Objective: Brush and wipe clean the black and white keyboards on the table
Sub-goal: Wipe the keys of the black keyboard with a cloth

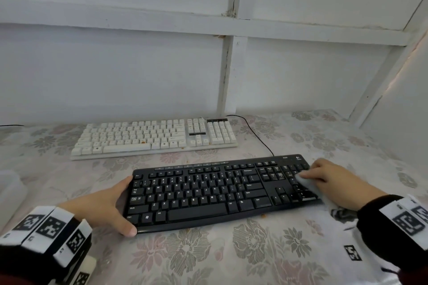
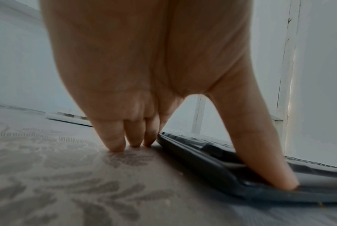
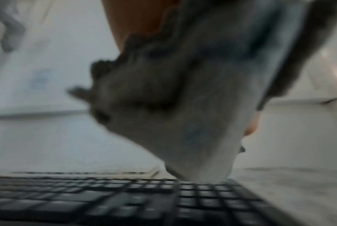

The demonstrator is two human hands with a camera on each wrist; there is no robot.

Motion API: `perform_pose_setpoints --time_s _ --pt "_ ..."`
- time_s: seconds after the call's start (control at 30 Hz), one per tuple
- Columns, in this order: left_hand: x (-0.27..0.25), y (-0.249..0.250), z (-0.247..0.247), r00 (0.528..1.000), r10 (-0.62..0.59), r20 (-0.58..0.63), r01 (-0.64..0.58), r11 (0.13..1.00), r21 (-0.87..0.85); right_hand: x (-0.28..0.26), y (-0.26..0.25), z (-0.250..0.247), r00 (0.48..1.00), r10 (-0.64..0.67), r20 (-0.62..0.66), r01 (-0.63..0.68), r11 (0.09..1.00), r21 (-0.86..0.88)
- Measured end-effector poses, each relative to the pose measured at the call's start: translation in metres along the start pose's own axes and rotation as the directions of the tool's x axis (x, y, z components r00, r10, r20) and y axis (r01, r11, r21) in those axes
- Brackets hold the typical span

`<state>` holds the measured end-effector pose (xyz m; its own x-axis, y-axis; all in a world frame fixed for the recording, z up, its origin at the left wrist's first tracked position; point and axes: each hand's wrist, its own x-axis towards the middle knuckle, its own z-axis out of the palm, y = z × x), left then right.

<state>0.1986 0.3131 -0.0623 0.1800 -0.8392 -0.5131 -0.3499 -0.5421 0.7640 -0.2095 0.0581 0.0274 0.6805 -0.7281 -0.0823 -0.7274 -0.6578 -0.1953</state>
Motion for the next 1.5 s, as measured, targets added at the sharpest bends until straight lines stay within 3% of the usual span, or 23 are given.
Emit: perform_pose_setpoints --time_s 0.13,0.3,0.43,0.8,0.93,1.0,1.1,1.2,1.3,1.4,1.5 --pt "0.000 0.001 0.000 1.000 0.002 -0.005 -0.002 1.000 -0.017 0.005 -0.037 0.019 0.987 -0.139 0.086 0.136 0.990 0.037" --pt "0.000 0.001 0.001 1.000 -0.008 -0.017 0.009 1.000 0.025 0.006 -0.032 0.038 0.989 -0.133 0.060 0.137 0.989 -0.062" --pt "-0.001 0.002 0.001 1.000 -0.014 -0.014 0.015 0.999 0.034 0.005 -0.010 0.039 0.998 -0.064 0.029 0.068 0.985 -0.157" --pt "-0.008 0.013 0.005 0.999 0.035 0.005 -0.035 0.999 -0.012 0.006 0.032 0.023 0.992 0.126 -0.029 -0.129 0.985 -0.115" --pt "-0.011 0.018 0.006 1.000 0.030 0.008 -0.030 0.999 -0.018 0.009 0.029 0.024 0.972 0.216 -0.095 -0.231 0.952 -0.201" --pt "-0.011 0.018 0.006 1.000 0.026 0.010 -0.026 1.000 -0.014 0.008 0.003 0.023 0.985 0.133 -0.111 -0.150 0.976 -0.158" --pt "-0.013 0.020 0.006 1.000 0.022 0.012 -0.022 1.000 0.019 0.002 -0.072 0.024 0.991 -0.131 -0.036 0.132 0.991 0.029" --pt "-0.015 0.023 0.005 0.999 0.006 0.036 -0.008 0.999 0.048 0.001 -0.155 0.040 0.910 -0.406 0.080 0.397 0.911 0.114" --pt "-0.015 0.021 0.003 0.999 -0.010 0.047 0.006 0.995 0.097 0.007 -0.221 0.054 0.807 -0.579 0.116 0.569 0.815 0.113" --pt "-0.017 0.024 0.001 0.998 -0.022 0.059 0.014 0.992 0.128 0.014 -0.261 0.058 0.745 -0.655 0.125 0.650 0.755 0.083" --pt "-0.022 0.031 0.000 0.996 -0.018 0.087 0.007 0.992 0.125 0.017 -0.278 0.067 0.721 -0.672 0.169 0.668 0.739 0.091"
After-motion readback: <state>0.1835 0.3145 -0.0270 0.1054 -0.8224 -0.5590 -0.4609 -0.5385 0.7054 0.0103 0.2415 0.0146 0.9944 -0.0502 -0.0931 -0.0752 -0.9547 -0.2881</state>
